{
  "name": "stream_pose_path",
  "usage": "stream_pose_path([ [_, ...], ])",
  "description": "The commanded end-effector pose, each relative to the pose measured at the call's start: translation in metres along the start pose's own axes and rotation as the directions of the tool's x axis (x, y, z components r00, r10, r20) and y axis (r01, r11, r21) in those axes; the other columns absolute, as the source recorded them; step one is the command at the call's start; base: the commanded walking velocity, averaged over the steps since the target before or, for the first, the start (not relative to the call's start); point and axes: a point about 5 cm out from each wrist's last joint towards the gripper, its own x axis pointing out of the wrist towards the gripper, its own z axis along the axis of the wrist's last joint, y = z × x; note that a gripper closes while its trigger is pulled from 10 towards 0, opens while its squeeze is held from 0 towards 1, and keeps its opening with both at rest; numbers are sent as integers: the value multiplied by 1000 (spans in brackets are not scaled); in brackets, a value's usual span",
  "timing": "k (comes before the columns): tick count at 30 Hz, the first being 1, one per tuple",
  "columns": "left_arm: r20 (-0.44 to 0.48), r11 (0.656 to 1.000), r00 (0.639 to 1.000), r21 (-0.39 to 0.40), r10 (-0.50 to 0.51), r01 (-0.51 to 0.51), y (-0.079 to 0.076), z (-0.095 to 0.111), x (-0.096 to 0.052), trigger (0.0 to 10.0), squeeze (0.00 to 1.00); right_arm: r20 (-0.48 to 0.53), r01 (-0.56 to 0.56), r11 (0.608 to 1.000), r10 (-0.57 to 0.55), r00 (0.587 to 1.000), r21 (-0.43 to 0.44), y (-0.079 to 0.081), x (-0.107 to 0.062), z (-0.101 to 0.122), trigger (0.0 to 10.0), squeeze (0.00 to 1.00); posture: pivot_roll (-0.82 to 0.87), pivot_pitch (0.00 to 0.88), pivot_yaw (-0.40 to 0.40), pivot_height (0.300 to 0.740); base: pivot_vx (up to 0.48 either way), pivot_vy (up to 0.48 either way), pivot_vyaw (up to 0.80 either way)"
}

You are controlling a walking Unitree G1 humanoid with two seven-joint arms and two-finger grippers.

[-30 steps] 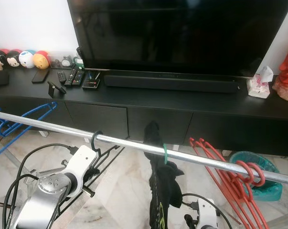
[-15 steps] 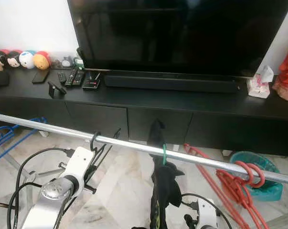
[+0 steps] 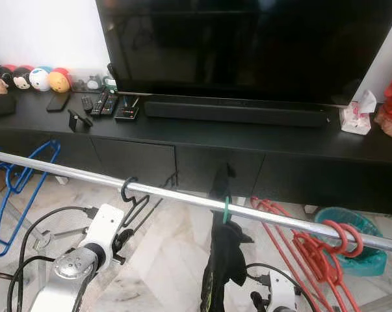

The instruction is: Hang hanger

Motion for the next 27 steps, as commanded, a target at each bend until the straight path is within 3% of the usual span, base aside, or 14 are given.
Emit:
stream_pose_path([
  [1,33,1000,999,0,-11,11,2,6,-4,10000,1000,-3,4,1000,-4,1000,11,-1,0,-2,10000,0,28,0,-3,740,0,0,0],
  [9,57,996,995,37,-85,82,9,7,-14,10000,1000,-2,2,1000,-2,1000,13,0,0,-2,10000,0,31,0,-4,740,0,0,0],
  [13,87,996,992,26,-90,88,27,6,-30,10000,965,-4,3,1000,-3,1000,13,-1,0,-2,10000,0,35,0,-4,740,0,0,0],
  [14,97,997,992,9,-83,83,30,5,-33,10000,890,-4,3,1000,-3,1000,13,-1,0,-2,10000,0,35,0,-4,740,0,0,0],
  [15,106,998,993,-3,-58,58,37,2,-36,10000,63,-4,4,1000,-4,1000,15,-1,0,-2,10000,0,35,0,-5,740,0,0,0],
  [16,104,1000,995,-14,3,-1,50,-5,-43,10000,0,-3,5,1000,-5,1000,16,-1,0,-2,10000,0,37,0,-6,740,0,0,0],
  [18,97,998,994,-28,51,-49,57,-11,-46,10000,0,-3,5,1000,-5,1000,15,-1,0,-2,10000,0,38,0,-6,740,0,0,0],
  [22,77,968,973,-140,219,-206,80,-35,-58,10000,0,-4,6,1000,-6,1000,15,-2,0,-2,10000,0,43,0,-8,740,0,0,0],
  [23,56,944,958,-191,283,-268,85,-49,-62,10000,0,-4,7,1000,-7,1000,17,-2,0,-2,10000,0,43,0,-8,740,0,0,0],
  [25,35,930,947,-200,320,-307,87,-57,-64,10000,0,-4,7,1000,-7,1000,18,-2,0,-2,10000,0,42,0,-8,740,0,0,0],
  [26,-56,891,912,-195,407,-410,93,-79,-66,10000,0,-4,8,1000,-8,1000,17,-2,0,-2,10000,0,41,0,-8,740,0,0,0],
  [27,-96,871,889,-176,448,-458,95,-88,-67,10000,0,-4,8,1000,-8,1000,17,-2,0,-2,10000,0,41,0,-7,740,0,0,0],
])
